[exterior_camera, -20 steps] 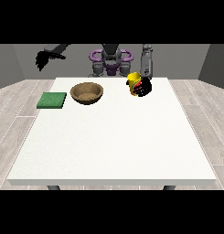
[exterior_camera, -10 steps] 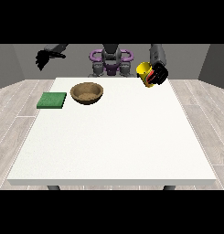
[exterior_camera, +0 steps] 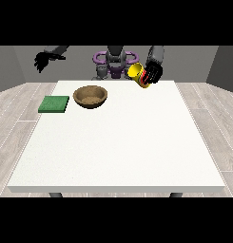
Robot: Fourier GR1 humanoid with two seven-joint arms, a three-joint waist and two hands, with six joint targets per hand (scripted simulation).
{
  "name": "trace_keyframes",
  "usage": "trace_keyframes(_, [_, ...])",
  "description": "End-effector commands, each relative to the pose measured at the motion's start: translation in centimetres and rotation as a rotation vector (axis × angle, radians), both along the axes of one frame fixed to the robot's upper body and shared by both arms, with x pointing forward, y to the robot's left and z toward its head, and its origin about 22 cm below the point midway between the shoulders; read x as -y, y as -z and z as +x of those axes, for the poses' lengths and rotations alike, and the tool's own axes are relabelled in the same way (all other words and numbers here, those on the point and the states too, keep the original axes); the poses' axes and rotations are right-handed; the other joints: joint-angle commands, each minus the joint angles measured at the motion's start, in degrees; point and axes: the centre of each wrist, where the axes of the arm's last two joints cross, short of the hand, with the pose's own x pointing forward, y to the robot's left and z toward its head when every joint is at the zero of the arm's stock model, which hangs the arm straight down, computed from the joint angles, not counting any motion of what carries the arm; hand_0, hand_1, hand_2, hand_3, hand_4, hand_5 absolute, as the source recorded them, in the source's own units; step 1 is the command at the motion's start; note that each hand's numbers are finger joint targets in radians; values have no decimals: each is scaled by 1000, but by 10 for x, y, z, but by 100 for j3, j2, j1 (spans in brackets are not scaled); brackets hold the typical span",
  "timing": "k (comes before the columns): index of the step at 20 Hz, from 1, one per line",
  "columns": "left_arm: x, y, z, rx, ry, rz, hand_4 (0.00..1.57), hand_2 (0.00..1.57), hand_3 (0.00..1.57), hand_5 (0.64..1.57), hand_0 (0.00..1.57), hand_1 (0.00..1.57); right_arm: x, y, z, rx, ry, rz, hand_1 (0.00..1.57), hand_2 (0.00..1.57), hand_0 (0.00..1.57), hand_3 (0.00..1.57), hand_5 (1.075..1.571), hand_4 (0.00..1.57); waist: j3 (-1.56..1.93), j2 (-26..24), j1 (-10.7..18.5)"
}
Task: Pick the cup and pour the ball into the bowl, then pick the bowl and place it on the pad
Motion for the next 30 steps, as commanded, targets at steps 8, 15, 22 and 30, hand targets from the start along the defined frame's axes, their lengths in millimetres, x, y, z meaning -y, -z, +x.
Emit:
trace_keyframes(8, [105, -30, 12, 50, 89, 530, 1485, 1571, 1571, 1334, 1538, 1538, 19, 19, -9, -56, 45, 21, 0, 0, 0, 0, 1571, 0, 9, -486, 155])
trace_keyframes(15, [163, -2, -10, 48, 228, 919, 1571, 1571, 1571, 1019, 1494, 1494, 16, 4, 8, -70, -15, 15, 0, 0, 0, 0, 1571, 0, -2, -487, -143])
trace_keyframes(22, [170, -2, -9, 130, 235, 1348, 1474, 1571, 1571, 1234, 1479, 1479, 11, 25, -3, -78, 4, 24, 0, 0, 0, 0, 1571, 0, -1, -516, -21])
trace_keyframes(30, [188, -8, -15, 136, 263, 1441, 1529, 1571, 1571, 1134, 1446, 1446, 7, 12, 8, -90, -18, 37, 0, 0, 0, 0, 1569, 0, -8, -402, -76])
